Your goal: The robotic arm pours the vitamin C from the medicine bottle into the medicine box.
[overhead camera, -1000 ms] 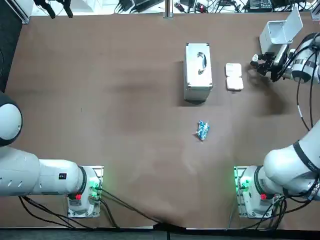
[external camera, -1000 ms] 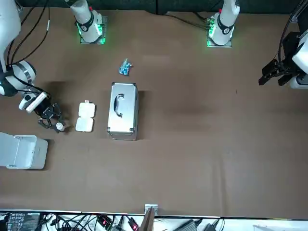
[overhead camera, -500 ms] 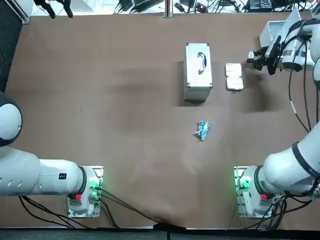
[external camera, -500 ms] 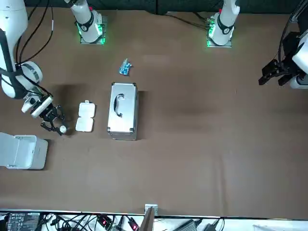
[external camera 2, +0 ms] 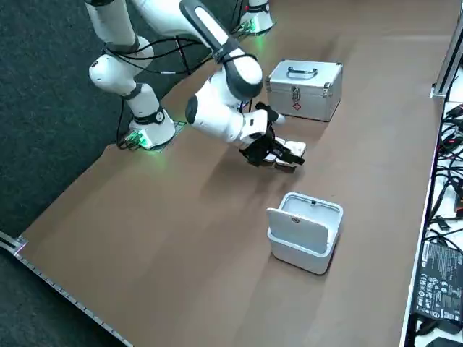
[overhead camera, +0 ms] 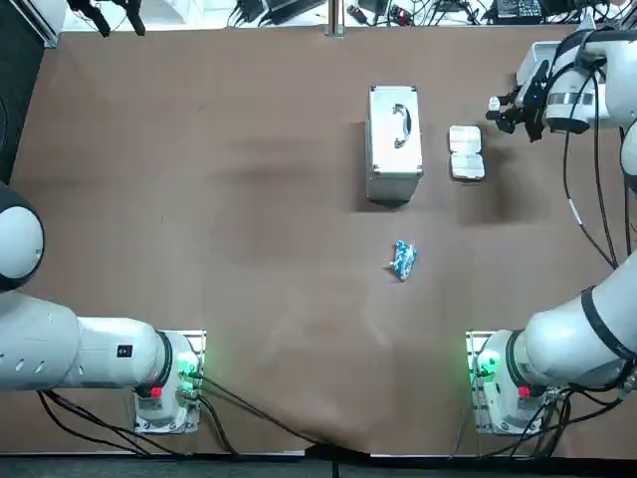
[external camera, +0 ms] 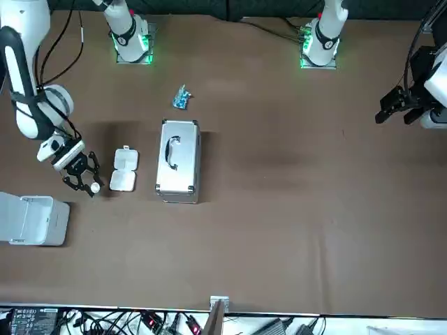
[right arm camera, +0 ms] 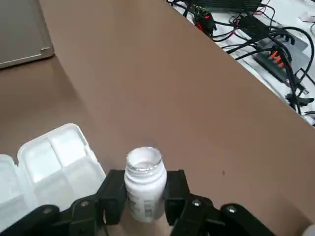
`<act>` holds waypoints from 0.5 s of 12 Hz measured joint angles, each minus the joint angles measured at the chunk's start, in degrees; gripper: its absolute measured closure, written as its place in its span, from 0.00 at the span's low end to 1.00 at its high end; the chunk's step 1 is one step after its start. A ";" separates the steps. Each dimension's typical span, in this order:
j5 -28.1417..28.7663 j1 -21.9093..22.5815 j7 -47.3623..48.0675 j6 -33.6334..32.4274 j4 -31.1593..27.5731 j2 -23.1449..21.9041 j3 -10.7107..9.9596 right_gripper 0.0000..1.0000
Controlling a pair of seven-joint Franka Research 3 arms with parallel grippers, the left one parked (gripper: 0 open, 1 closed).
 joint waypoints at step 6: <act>-1.38 2.23 1.41 6.24 -0.84 -1.58 1.73 0.56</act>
